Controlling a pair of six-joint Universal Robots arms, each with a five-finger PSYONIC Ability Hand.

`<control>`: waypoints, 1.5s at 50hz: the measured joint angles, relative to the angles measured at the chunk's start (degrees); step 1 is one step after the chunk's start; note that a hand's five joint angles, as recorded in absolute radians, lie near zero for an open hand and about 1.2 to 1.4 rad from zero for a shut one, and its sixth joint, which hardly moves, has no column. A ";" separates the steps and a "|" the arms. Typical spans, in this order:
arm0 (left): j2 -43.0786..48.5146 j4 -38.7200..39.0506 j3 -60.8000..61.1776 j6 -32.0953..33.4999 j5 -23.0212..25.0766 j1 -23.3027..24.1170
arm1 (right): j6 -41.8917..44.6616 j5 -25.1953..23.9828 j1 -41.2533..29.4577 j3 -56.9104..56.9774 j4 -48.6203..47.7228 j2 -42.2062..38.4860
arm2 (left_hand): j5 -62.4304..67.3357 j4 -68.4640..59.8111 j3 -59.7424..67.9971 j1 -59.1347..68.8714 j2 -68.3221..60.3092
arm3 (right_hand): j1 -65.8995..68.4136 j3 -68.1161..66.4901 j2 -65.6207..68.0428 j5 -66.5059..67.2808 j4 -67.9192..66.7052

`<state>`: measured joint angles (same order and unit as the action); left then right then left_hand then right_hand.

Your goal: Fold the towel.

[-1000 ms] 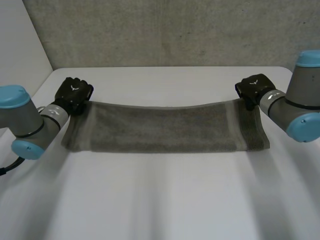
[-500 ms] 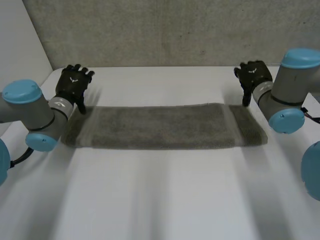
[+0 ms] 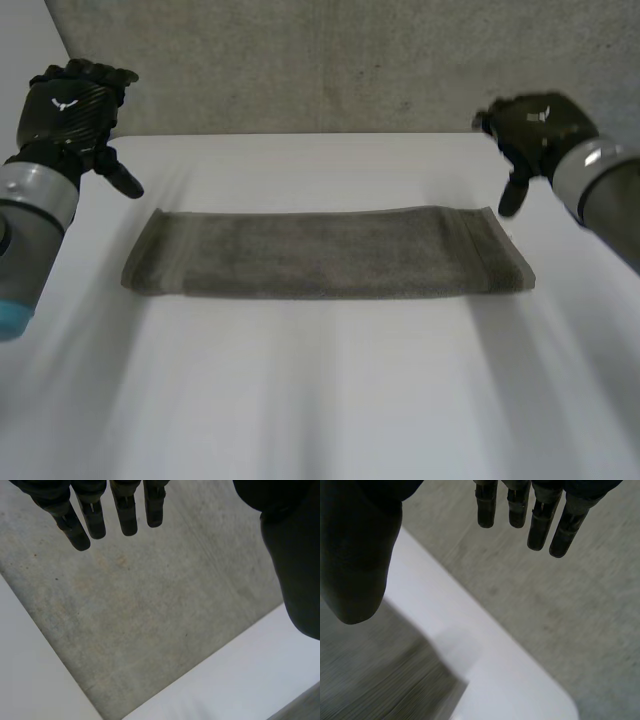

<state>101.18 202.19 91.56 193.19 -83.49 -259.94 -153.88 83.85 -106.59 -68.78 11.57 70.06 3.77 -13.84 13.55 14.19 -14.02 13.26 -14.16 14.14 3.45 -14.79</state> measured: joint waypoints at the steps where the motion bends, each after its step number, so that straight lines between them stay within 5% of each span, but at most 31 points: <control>1: -1.38 0.72 1.84 -1.39 0.02 -0.01 | 0.04 -0.06 0.12 -2.48 -0.43 0.89 | 0.00 0.00 0.00 0.00 0.00 | 0.00 0.00 0.00 0.00 0.00; 12: -2.62 9.22 13.09 -6.88 -0.17 0.42 | -0.64 -0.92 2.21 -20.93 -12.77 1.58 | 0.00 0.00 0.00 0.00 0.00 | -0.03 0.01 0.00 0.00 0.00; 25: 3.29 15.55 16.21 -6.81 -0.58 -1.71 | -0.69 -4.83 8.76 -22.74 -22.17 -10.11 | 0.00 0.00 0.00 0.00 0.00 | 2.25 -1.03 1.22 1.97 -0.59; 36: 3.14 17.14 17.95 -6.87 -0.51 -1.85 | -0.72 -6.85 10.83 -20.12 -23.63 -15.00 | 0.00 0.00 0.00 0.00 0.00 | 36.13 -35.10 35.56 35.68 -34.42; 45: 3.24 18.55 18.69 -6.86 -0.59 -1.52 | -0.41 -6.88 10.67 -18.49 -25.44 -17.46 | 0.00 0.00 0.00 0.00 0.00 | 38.66 -37.63 37.77 38.03 -37.00; 56: 3.33 19.22 19.04 -6.86 -0.63 -1.58 | -0.28 -6.39 10.96 -17.02 -25.64 -18.90 | 0.00 0.00 0.00 0.00 0.00 | 62.23 -62.03 60.87 62.73 -61.75; 66: 3.37 19.58 19.12 -6.86 -0.62 -1.62 | -0.21 -2.82 15.72 -15.47 -24.93 -17.68 | 0.00 0.00 0.00 0.00 0.00 | 62.28 -62.23 60.87 62.73 -61.76; 75: 3.25 19.57 19.18 -6.86 -0.63 -1.61 | 8.51 7.36 22.73 -10.47 -23.92 -14.17 | 0.00 0.00 0.00 0.00 0.00 | 62.61 -62.23 60.87 62.73 -61.76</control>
<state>104.43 221.76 110.74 186.33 -84.12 -261.55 -145.37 91.21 -83.86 -79.25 -12.36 55.89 3.76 -13.83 13.54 14.19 -14.02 75.87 -76.39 75.01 66.19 -76.55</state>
